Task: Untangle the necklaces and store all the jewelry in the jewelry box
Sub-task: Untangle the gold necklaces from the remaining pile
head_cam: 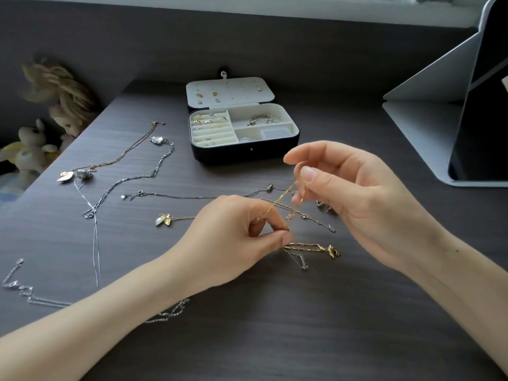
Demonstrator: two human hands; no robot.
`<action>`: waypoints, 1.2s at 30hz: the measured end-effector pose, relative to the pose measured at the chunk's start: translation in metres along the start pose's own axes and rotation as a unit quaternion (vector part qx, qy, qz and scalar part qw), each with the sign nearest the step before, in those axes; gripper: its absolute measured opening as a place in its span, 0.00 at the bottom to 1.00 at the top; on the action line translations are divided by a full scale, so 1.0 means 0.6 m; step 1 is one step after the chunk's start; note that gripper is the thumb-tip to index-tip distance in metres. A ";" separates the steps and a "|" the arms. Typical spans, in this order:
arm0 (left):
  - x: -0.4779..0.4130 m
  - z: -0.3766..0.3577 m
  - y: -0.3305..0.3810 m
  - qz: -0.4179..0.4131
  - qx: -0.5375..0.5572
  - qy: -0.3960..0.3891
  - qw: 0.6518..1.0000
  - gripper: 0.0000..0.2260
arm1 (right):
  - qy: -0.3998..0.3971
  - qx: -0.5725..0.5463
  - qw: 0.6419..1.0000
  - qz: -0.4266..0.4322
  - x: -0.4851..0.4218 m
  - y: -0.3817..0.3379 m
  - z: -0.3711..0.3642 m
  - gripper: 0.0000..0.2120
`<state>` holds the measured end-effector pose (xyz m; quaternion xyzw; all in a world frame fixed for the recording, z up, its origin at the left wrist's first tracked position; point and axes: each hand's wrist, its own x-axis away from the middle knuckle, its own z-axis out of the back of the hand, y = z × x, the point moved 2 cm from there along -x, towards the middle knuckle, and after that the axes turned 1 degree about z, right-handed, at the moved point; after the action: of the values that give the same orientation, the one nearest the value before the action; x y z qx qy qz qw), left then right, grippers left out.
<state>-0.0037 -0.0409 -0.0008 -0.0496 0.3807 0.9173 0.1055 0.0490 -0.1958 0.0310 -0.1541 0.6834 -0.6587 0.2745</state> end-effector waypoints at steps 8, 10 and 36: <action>0.000 -0.002 0.004 -0.001 0.047 0.008 0.999 0.12 | 0.040 0.108 0.991 0.075 0.005 -0.003 -0.004 0.07; -0.001 0.000 0.003 0.001 0.062 0.012 0.998 0.12 | 0.029 0.167 0.982 0.089 0.007 -0.002 -0.010 0.07; -0.012 0.010 -0.006 0.073 0.271 0.026 0.959 0.09 | 0.059 0.145 0.983 0.095 0.005 -0.008 -0.009 0.08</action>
<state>0.0039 -0.0354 0.0021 -0.0150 0.6204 0.7833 0.0373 0.0427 -0.1936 0.0348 -0.0086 0.6072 -0.7297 0.3144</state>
